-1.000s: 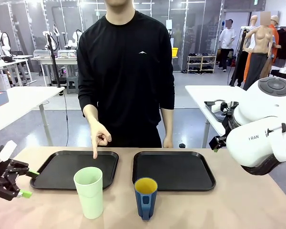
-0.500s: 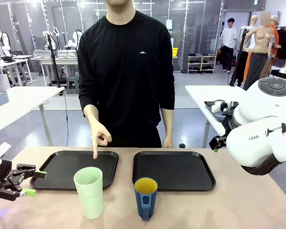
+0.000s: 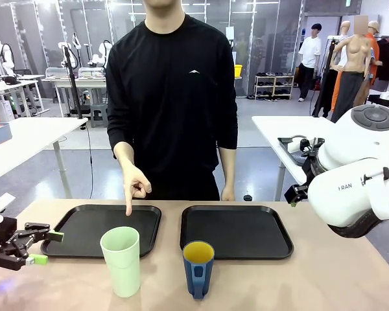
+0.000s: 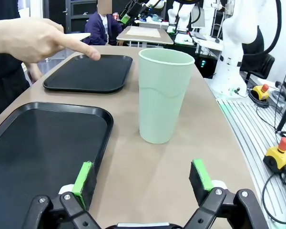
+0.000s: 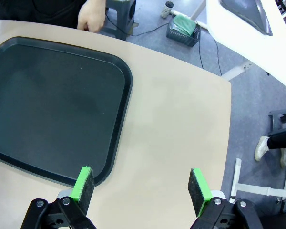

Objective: Sort and store the cups by type.
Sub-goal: Pick up the Reusable plastic cup.

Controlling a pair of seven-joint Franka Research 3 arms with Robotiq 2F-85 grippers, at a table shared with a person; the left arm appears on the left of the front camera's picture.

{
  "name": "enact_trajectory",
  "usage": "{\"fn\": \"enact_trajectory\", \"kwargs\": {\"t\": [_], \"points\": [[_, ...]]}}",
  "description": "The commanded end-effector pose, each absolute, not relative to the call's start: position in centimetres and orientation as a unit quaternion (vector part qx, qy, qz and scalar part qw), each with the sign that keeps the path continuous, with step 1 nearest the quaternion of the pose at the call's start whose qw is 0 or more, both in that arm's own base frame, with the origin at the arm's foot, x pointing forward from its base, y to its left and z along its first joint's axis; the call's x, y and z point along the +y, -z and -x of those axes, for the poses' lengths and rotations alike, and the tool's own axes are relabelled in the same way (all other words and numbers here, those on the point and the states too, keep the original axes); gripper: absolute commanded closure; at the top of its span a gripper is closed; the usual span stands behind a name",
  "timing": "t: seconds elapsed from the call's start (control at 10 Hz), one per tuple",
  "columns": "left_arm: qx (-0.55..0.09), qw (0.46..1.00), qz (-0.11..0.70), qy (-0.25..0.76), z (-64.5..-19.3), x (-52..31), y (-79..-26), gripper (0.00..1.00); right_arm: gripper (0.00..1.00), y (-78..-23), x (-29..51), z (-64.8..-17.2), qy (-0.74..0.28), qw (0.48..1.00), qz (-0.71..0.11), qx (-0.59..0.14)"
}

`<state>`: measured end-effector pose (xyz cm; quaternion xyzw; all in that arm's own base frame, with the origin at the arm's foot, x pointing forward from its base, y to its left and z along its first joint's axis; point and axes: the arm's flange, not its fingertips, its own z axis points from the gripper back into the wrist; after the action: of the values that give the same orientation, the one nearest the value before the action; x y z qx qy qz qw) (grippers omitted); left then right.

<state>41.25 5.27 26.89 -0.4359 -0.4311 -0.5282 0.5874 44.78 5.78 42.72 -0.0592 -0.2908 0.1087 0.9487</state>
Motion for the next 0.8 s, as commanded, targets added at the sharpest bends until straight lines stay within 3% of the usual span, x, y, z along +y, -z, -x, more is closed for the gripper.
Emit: {"fn": "enact_trajectory", "kwargs": {"t": [0.0,0.2,0.3,0.7], "points": [[-0.435,0.591,0.427,0.528,-40.8,5.0,-27.3,0.0,0.0,-42.7,5.8,-44.8,-0.111,0.948,0.062,-0.29],[-0.432,0.587,0.435,0.528,-41.2,5.3,-26.9,0.0,0.0,-42.7,5.8,-44.8,-0.111,0.948,0.062,-0.29],[-0.49,0.572,0.411,0.514,-42.4,4.8,-26.0,0.0,0.0,-42.7,5.8,-44.8,-0.111,0.948,0.062,-0.29],[-0.444,0.564,0.466,0.517,-42.8,2.0,-24.1,0.0,0.0,-42.7,5.8,-44.8,-0.111,0.948,0.062,-0.29]]}}
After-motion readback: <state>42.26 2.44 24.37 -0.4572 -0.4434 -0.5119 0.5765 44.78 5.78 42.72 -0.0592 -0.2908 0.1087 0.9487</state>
